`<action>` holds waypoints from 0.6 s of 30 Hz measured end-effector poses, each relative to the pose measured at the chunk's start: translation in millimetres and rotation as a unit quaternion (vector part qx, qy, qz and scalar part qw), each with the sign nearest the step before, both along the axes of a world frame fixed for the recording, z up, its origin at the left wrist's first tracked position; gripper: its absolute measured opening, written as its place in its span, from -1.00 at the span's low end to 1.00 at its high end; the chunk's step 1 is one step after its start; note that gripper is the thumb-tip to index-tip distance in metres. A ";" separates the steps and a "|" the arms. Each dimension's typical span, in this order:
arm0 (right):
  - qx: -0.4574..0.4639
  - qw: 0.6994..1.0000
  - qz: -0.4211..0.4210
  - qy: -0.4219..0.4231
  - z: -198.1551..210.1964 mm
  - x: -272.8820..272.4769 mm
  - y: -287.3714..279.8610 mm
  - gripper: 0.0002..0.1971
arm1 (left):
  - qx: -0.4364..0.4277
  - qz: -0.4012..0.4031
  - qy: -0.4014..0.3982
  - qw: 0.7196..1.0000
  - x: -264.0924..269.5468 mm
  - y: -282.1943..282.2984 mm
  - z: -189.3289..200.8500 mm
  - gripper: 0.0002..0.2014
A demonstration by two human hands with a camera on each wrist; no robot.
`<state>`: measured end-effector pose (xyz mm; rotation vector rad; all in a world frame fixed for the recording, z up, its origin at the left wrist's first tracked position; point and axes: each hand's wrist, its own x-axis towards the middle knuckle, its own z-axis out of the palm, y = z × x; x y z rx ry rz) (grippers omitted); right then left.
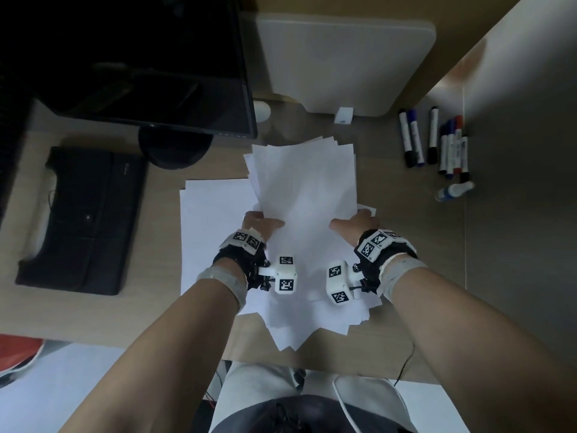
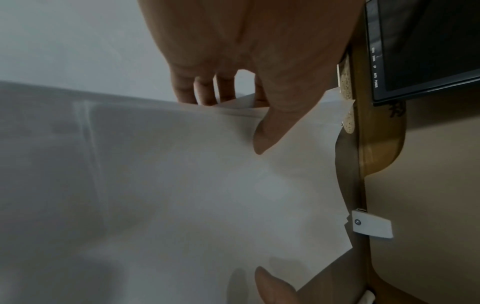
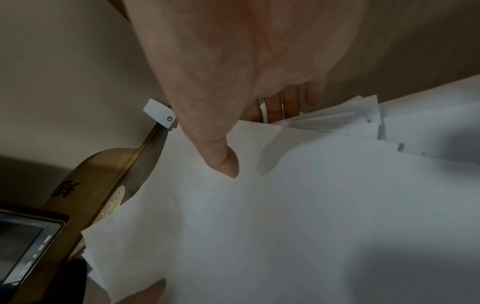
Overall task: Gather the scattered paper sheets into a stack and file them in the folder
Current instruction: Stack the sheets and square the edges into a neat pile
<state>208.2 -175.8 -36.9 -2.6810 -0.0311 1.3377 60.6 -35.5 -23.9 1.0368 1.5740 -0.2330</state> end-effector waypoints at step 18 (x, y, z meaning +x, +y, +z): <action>0.054 0.996 -0.072 -0.001 -12.8 24.1 -2.4 -0.65 | -0.033 -0.023 0.018 0.999 25.7 -6.6 3.9 -0.26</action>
